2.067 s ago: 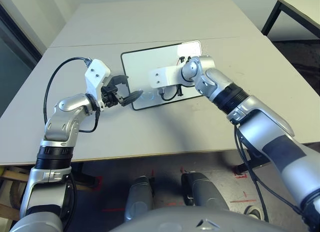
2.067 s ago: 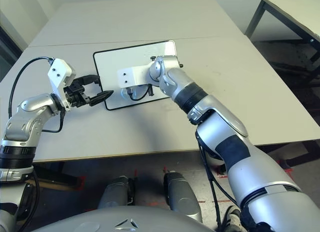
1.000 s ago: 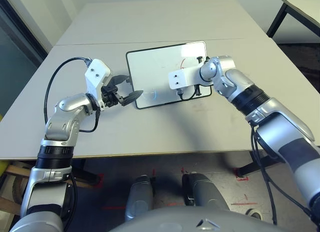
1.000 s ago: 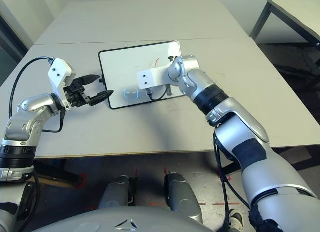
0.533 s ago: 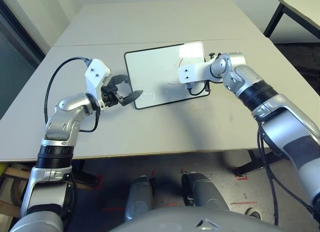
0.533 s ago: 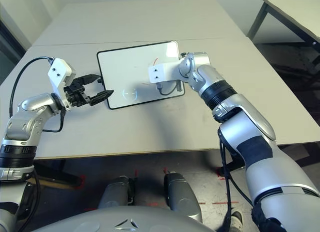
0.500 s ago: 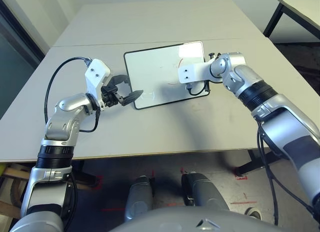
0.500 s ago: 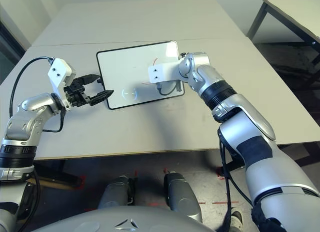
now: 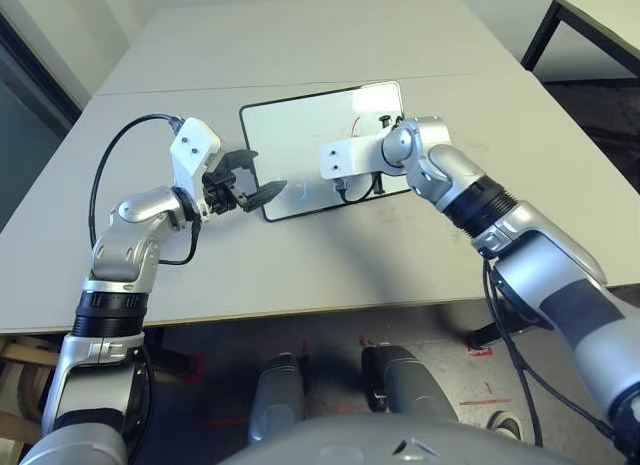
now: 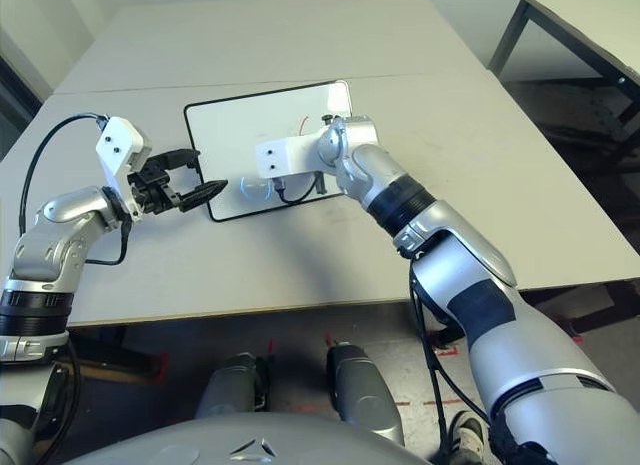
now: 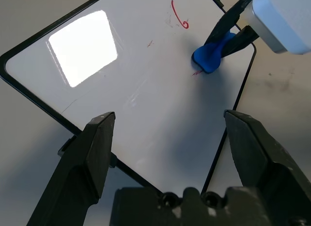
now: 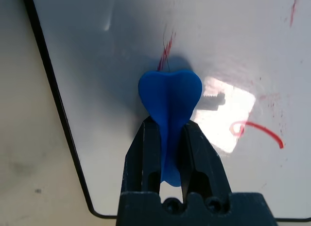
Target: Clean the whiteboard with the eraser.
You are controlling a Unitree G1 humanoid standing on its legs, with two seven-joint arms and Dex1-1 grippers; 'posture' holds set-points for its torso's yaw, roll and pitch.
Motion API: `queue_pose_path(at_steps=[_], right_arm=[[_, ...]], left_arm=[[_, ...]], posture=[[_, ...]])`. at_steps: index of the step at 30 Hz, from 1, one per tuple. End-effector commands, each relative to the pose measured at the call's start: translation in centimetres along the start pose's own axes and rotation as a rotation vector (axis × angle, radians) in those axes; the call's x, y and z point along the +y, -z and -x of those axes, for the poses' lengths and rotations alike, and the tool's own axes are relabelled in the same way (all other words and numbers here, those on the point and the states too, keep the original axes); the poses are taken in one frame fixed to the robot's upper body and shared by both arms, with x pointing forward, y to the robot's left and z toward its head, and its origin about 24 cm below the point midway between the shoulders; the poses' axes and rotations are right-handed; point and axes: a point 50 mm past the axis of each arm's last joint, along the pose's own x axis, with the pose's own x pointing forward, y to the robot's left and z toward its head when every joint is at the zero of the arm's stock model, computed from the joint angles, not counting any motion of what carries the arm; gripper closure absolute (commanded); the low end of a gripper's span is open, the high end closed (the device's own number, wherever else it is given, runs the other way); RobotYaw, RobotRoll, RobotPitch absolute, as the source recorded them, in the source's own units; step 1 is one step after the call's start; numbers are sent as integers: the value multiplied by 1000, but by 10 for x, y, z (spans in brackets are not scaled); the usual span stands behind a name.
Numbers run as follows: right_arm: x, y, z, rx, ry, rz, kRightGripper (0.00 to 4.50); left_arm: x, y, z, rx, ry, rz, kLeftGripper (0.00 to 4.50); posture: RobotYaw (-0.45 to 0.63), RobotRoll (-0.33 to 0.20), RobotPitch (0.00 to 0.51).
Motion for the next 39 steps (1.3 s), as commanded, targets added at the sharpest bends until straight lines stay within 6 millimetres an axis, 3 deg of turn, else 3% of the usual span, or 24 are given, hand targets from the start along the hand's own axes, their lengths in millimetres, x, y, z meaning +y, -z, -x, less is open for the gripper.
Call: queue_pose_path(at_steps=[1, 8, 26, 31, 34, 39], right_arm=[[2, -16, -4, -23, -10, 27, 4162], [4, -17, -5, -23, -19, 45, 4162], [-5, 74, 15, 209, -4, -2, 4162], [-19, 85, 28, 209, 28, -47, 4162], [-41, 86, 46, 210, 85, -34, 4162], [-62, 84, 55, 212, 157, -22, 4162]], left_arm=[[-1, 1, -2, 9, 7, 0, 0], [-2, 1, -1, 7, 5, 1, 0], [-1, -1, -5, 0, 12, -4, 0], [0, -3, -6, -3, 13, -9, 0], [1, -5, -8, -6, 16, -14, 0], [2, -4, -10, -9, 20, -15, 0]], posture=[[-65, 0, 79], [-59, 0, 77], [-78, 0, 65], [-80, 0, 62], [-80, 0, 62], [-93, 0, 53]])
